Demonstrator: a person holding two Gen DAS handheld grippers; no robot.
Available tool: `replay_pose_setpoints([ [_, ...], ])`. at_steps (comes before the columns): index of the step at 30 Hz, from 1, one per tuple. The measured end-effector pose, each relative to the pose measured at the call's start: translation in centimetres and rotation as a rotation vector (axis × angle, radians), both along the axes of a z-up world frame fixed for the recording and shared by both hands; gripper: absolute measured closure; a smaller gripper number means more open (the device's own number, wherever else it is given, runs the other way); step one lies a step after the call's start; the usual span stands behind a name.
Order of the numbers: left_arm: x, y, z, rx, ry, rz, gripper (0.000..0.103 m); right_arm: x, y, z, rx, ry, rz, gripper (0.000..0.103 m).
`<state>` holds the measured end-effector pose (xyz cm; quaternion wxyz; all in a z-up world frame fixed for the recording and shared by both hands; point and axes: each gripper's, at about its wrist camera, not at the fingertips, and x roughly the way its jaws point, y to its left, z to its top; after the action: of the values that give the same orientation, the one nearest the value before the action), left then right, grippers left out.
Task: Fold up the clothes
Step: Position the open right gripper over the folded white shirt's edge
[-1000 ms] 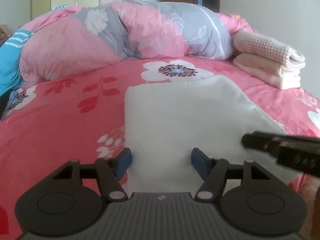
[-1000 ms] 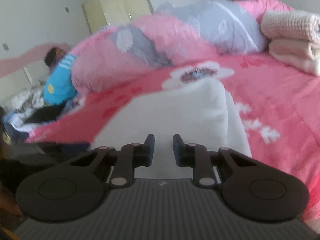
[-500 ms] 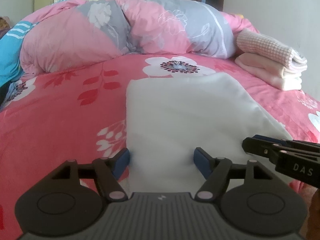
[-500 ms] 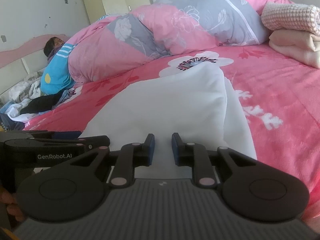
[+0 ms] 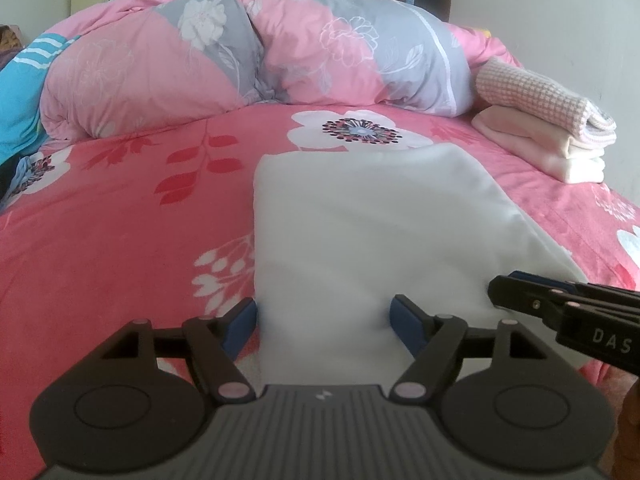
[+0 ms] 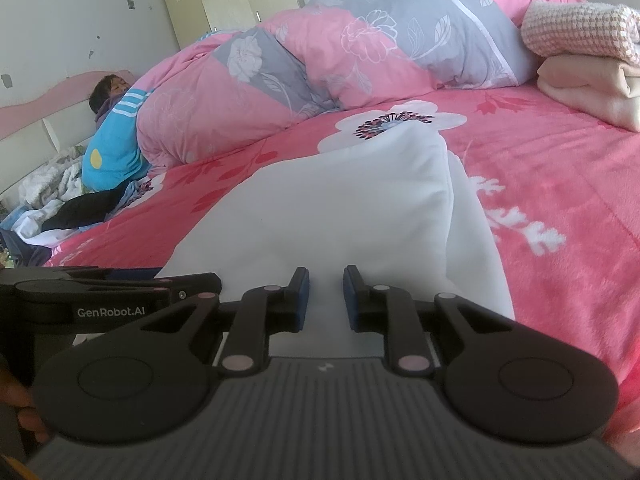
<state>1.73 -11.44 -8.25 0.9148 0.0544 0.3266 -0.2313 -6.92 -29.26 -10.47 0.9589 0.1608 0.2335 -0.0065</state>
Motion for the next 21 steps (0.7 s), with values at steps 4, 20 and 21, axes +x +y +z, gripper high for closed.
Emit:
replay_pose_setpoints([
  [4,-0.08,-0.02,-0.02,0.002,-0.002,0.001,0.027,-0.08,-0.04,-0.07,0.002,-0.002,0.001,0.086],
  [20,-0.07,-0.05,-0.02,0.007,-0.003,0.003,0.027,-0.11,-0.24,-0.14,0.010,-0.003,0.007,0.086],
  [21,-0.05,-0.07,-0.02,0.007,-0.003,0.004,0.026,-0.13,-0.25,-0.15,0.010,-0.003,0.007,0.086],
])
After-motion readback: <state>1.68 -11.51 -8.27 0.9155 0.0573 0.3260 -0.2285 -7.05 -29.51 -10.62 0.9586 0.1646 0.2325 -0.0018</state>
